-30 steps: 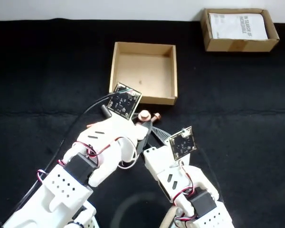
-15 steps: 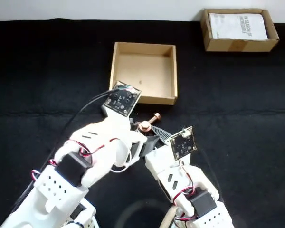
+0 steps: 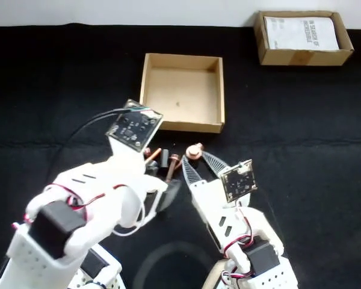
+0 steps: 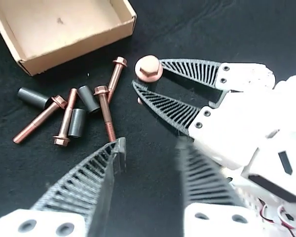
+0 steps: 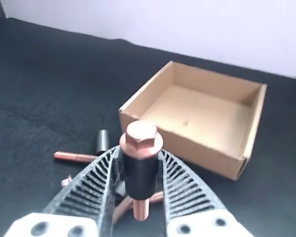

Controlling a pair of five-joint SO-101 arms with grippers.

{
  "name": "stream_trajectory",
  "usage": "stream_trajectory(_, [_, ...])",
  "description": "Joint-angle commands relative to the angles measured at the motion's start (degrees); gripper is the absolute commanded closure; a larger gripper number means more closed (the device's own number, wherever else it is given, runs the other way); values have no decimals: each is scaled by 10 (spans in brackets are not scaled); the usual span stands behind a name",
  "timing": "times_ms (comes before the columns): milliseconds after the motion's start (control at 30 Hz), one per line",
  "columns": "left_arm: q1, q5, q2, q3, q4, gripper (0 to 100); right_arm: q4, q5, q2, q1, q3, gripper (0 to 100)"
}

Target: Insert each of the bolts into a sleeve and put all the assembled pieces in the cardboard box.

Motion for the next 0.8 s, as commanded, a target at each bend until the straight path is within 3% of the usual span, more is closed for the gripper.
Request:
stream_trajectory(0, [1,2,-3,-37,8,983,-13,8,59,8,-86,991])
stream_trajectory(133, [-15,2,-3,-15,7,993,-27,3,187,18,-176,991])
stream_trajectory(267, [-96,2,-3,58,-15,992,-65,-18,320,61,-270,991])
stream_trajectory(533, [-290,2,-3,268,-219,992,-65,-18,588,108,-480,991])
stream_trajectory(767, [-342,2,-3,419,-373,992,-65,-18,824,127,-688,991])
